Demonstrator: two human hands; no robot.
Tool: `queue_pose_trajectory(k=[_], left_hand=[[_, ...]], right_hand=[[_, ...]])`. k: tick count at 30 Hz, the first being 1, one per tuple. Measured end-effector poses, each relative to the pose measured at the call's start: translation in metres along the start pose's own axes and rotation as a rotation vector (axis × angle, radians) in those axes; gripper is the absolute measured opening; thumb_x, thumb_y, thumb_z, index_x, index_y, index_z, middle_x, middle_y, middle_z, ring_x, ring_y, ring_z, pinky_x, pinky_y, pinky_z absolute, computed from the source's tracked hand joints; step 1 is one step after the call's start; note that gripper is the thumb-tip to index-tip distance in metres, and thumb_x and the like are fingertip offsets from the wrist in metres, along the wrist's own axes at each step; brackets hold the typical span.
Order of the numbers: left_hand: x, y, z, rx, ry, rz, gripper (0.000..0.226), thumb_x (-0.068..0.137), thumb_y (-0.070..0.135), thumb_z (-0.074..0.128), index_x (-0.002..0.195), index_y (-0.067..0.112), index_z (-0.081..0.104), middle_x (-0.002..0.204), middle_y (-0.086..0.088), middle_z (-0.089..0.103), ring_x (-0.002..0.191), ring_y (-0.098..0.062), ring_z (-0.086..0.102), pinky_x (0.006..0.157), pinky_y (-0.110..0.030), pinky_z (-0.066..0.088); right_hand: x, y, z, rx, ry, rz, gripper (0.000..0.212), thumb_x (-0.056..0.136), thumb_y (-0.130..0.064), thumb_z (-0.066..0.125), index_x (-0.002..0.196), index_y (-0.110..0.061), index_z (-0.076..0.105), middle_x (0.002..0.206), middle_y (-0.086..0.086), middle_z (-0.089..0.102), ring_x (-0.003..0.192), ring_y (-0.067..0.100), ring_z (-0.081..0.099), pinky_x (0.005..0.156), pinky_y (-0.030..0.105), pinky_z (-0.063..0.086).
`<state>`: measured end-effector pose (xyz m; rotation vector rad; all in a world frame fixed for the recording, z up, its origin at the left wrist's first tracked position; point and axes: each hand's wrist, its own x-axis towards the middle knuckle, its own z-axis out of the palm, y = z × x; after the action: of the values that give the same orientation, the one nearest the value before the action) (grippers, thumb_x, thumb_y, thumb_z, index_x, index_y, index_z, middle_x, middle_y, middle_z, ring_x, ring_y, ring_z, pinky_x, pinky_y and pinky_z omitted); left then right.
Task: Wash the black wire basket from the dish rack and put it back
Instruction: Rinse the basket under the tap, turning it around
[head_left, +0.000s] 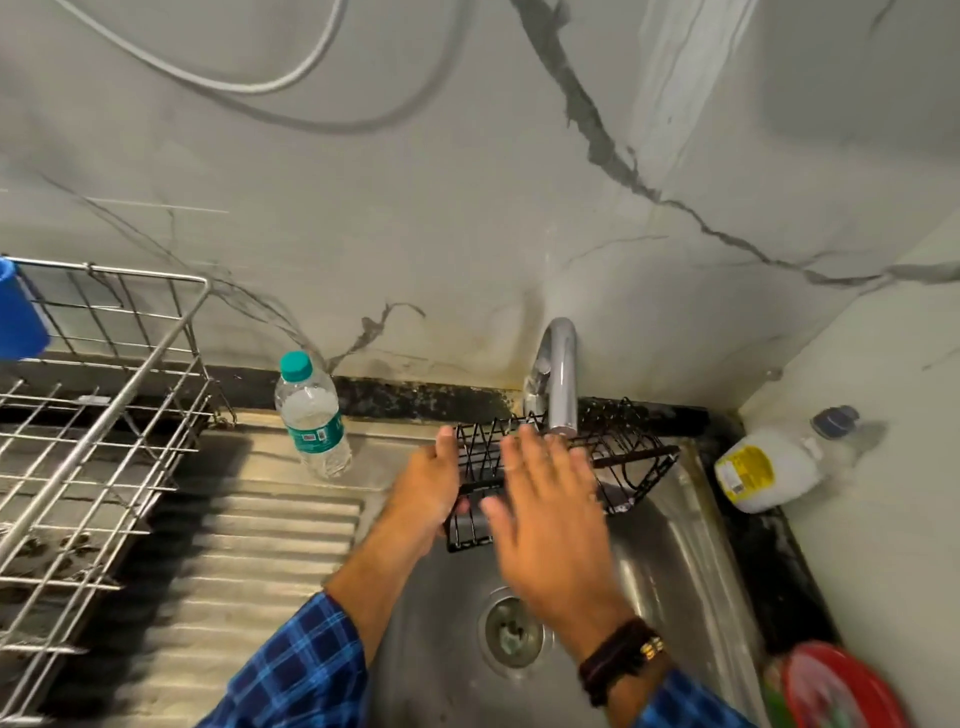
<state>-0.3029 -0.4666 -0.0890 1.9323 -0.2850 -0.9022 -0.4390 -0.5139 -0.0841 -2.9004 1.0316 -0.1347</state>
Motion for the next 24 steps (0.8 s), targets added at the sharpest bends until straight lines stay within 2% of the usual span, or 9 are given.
queue_pose_trajectory(k=[3,5,7,11,13,16,18,21,24], left_hand=[[0.000,-0.005,-0.004,0.021,0.046,0.089,0.056,0.106,0.049,0.029,0.095,0.008,0.066,0.092,-0.014,0.072,0.081,-0.026,0.068,0.080,-0.039,0.056],[0.001,-0.013,-0.009,-0.031,0.026,0.100,0.059,0.106,0.051,0.029,0.102,0.007,0.068,0.092,-0.014,0.074,0.078,-0.027,0.071,0.075,-0.044,0.060],[-0.001,-0.019,-0.014,-0.036,0.007,0.104,0.062,0.102,0.061,0.027,0.108,0.015,0.068,0.092,-0.010,0.075,0.078,-0.025,0.073,0.069,-0.044,0.062],[-0.009,-0.017,-0.012,-0.046,0.030,0.115,0.055,0.105,0.052,0.028,0.104,0.010,0.063,0.080,-0.006,0.061,0.065,-0.015,0.059,0.042,-0.018,0.046],[-0.015,-0.012,-0.007,-0.015,0.039,0.152,0.050,0.107,0.047,0.028,0.105,0.012,0.064,0.089,-0.004,0.064,0.077,-0.015,0.063,0.053,-0.019,0.048],[-0.019,-0.012,-0.008,0.018,0.036,0.152,0.037,0.107,0.045,0.031,0.104,0.024,0.061,0.099,0.004,0.062,0.096,-0.014,0.060,0.081,-0.025,0.041],[-0.019,-0.015,-0.011,-0.050,-0.019,0.167,0.044,0.107,0.044,0.032,0.101,0.015,0.065,0.087,0.004,0.066,0.081,-0.007,0.064,0.072,-0.022,0.046],[-0.022,-0.017,-0.013,-0.075,-0.044,0.195,0.046,0.108,0.041,0.032,0.106,0.010,0.065,0.070,0.003,0.060,0.051,0.004,0.058,0.045,-0.017,0.045],[-0.021,-0.020,-0.011,-0.042,-0.018,0.220,0.046,0.107,0.043,0.032,0.106,0.010,0.065,0.068,0.002,0.057,0.052,0.000,0.055,0.044,-0.018,0.045]], right_hand=[[-0.012,-0.011,0.008,0.010,-0.005,-0.235,0.066,0.104,-0.054,0.010,0.155,-0.015,0.024,0.162,0.008,0.021,0.151,0.026,0.019,0.119,0.047,0.015],[-0.013,0.015,0.009,0.009,-0.011,-0.227,0.063,0.103,-0.054,0.014,0.156,-0.021,0.021,0.163,0.000,0.017,0.152,0.017,0.015,0.120,0.041,0.009],[-0.012,0.050,0.006,0.043,0.011,-0.062,0.064,0.101,-0.057,0.007,0.156,-0.027,0.017,0.163,-0.006,0.012,0.153,0.014,0.011,0.123,0.038,0.001],[-0.006,0.049,0.000,0.073,0.018,0.176,0.079,0.096,-0.064,-0.003,0.158,-0.018,0.013,0.164,0.003,0.004,0.154,0.024,0.003,0.125,0.045,0.003],[-0.007,0.007,0.001,0.043,-0.015,0.107,0.078,0.097,-0.064,0.002,0.158,-0.015,0.004,0.164,0.011,-0.003,0.153,0.029,-0.004,0.123,0.052,0.001],[-0.015,-0.030,0.009,0.034,0.022,-0.166,0.063,0.102,-0.048,0.022,0.156,-0.016,0.017,0.164,0.006,0.016,0.152,0.025,0.019,0.118,0.054,0.012],[-0.009,-0.019,0.007,0.033,0.007,-0.206,0.057,0.104,-0.048,0.019,0.156,-0.023,0.020,0.163,-0.001,0.019,0.151,0.020,0.023,0.117,0.051,0.012],[-0.001,0.015,0.005,0.010,-0.037,-0.130,0.059,0.100,-0.056,-0.003,0.157,-0.039,0.003,0.166,-0.005,0.002,0.154,0.020,0.003,0.122,0.054,0.003],[0.004,0.039,0.001,0.015,-0.046,0.021,0.063,0.097,-0.060,-0.006,0.157,-0.042,0.004,0.165,-0.003,0.011,0.154,0.022,0.006,0.123,0.054,0.005]])
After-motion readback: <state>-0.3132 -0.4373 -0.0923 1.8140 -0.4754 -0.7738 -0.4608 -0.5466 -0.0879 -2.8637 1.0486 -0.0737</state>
